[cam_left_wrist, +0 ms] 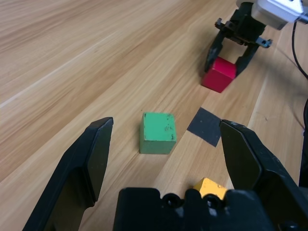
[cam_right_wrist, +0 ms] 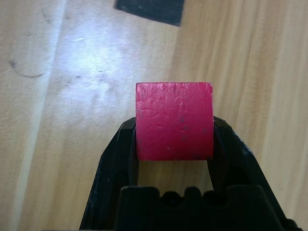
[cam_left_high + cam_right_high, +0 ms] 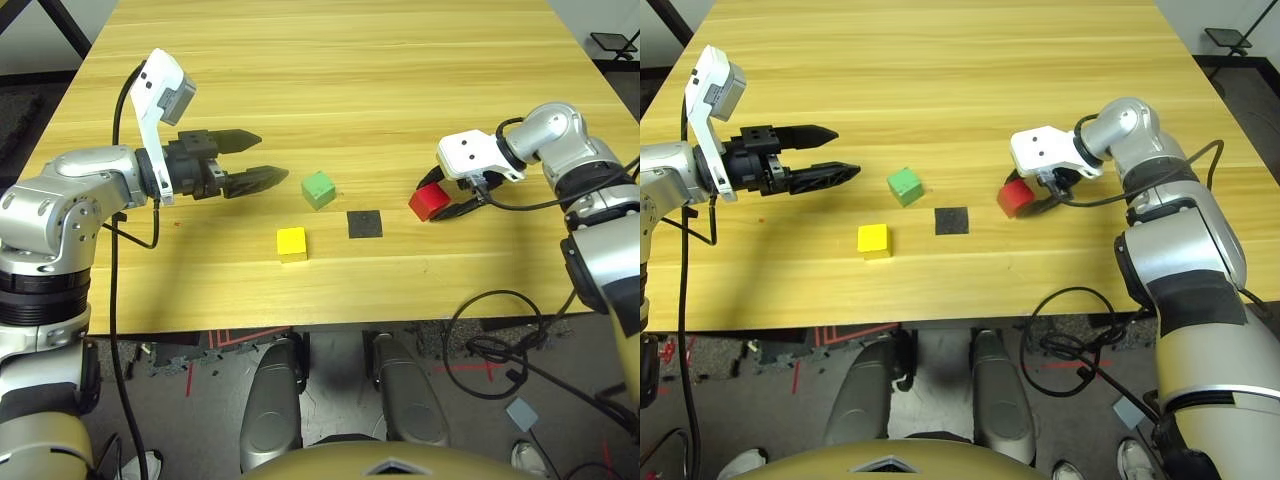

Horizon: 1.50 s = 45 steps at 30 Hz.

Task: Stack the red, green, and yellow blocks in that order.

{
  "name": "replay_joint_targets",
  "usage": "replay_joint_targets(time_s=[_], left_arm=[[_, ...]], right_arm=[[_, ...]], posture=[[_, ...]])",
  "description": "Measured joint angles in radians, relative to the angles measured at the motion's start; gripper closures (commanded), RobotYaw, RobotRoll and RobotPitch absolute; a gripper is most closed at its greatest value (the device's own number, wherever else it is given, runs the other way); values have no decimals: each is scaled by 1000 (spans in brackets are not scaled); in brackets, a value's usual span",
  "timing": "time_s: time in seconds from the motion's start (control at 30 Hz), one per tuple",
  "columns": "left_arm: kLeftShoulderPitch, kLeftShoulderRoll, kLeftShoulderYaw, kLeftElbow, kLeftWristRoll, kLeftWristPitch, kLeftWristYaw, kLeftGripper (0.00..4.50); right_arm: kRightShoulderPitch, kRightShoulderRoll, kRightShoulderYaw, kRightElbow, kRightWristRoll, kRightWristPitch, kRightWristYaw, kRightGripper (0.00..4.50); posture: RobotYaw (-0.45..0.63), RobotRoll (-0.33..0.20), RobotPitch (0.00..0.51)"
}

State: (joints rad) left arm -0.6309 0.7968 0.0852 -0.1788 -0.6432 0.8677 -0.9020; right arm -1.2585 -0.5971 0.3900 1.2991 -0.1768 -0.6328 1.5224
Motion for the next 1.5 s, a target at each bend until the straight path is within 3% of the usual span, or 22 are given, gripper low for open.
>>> replay_joint_targets(time_s=[0.3, 0.37, 0.63, 0.77, 1.1, 1.5], left_arm=[[0, -10, 5, -16, -22, 20, 25, 0], [-1, -11, 6, -20, -27, 24, 32, 0], [-20, -28, -7, -14, -27, 33, 37, 0], [-38, -39, -19, -1, -24, 33, 40, 0], [-46, -59, -27, 3, -19, 33, 47, 0], [-52, -60, -27, 3, -19, 33, 54, 0]], right_arm=[[-13, 52, -111, -63, 46, 147, 48, 2461], [-8, 61, -114, -162, 50, 245, 63, 2461], [198, 61, -28, -931, 9, 874, 44, 2461], [247, 56, 33, -1114, -48, 1071, -2, 2461], [277, 57, 85, -1157, -85, 1244, -114, 2461], [322, 62, 94, -1220, -25, 1318, -128, 2461]], posture=[[274, -19, 220], [270, -22, 220], [268, -32, 221], [273, -34, 223], [283, -26, 226], [279, -20, 230]])
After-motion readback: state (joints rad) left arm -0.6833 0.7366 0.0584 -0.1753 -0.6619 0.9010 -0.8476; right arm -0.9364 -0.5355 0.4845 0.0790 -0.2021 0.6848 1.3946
